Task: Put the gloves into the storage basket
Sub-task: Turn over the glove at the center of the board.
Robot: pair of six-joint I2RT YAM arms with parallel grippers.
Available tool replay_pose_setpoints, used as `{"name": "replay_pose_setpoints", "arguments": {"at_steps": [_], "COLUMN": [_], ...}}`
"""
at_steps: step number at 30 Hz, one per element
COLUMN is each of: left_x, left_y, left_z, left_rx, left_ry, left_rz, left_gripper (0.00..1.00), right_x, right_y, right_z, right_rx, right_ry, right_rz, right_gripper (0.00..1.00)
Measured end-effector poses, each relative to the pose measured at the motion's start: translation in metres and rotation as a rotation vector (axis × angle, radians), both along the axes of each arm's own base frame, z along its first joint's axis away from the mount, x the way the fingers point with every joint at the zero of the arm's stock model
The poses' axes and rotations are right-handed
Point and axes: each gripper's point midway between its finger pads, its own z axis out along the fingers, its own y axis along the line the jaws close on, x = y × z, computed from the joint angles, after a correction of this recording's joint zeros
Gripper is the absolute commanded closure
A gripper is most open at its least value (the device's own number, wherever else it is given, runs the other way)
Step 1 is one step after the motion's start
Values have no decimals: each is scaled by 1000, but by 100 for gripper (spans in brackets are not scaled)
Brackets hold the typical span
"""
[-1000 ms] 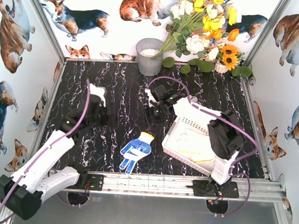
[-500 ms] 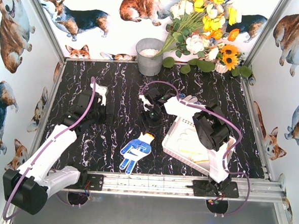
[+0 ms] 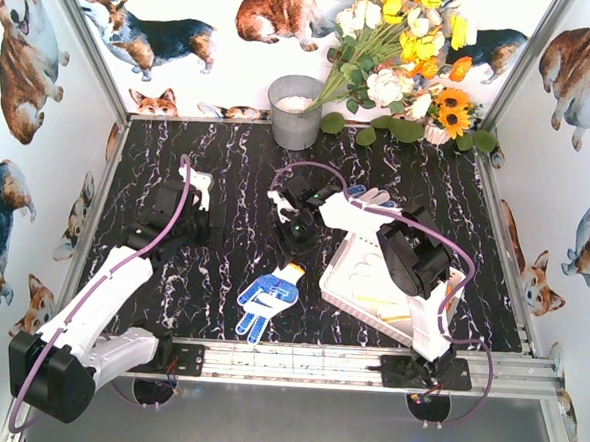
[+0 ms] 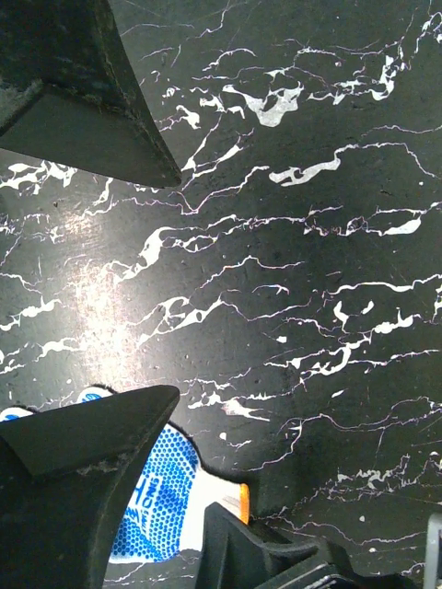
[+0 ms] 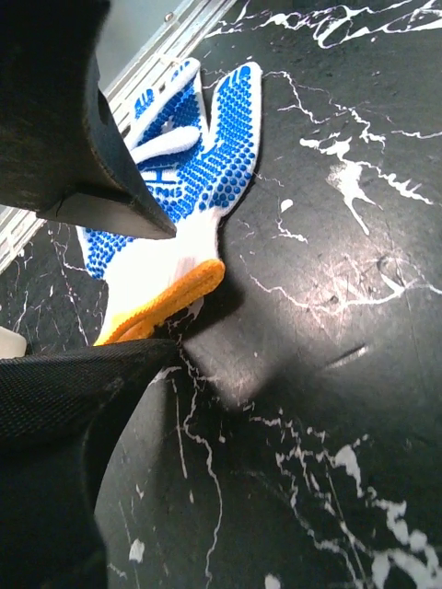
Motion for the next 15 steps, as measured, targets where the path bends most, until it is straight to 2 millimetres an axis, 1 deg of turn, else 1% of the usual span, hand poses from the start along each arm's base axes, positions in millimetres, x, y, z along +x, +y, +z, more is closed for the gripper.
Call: {"name": "replay_pose_setpoints", "arguments": {"at_steps": [4,5,7,9,10,15], "left_x": [1,1,1,1,1,3], "left_y": [1,1,2,2,2,2], "left_z": [0,0,0,0,1,2], "left_rx": [0,1,1,1,1,2], "left_ry": [-3,-3,-4,-4,-5,-12], "left_rz": [1,2,4,5,5,9], "left_gripper": [17,17,18,17,17,17], "right_x": [-7,-9,-14,-20,-24,-42], "right_y": [4,5,7,9,10,16], "right_z": [-2,-3,-5,-8,-9,-8], "right_rx": [8,13,22,34,40,69], "right_ry": [6,15,31,56,70,123], "right_rz": [19,20,18,8,4,-68], "right_gripper": [65,73,84,98,100,100]}}
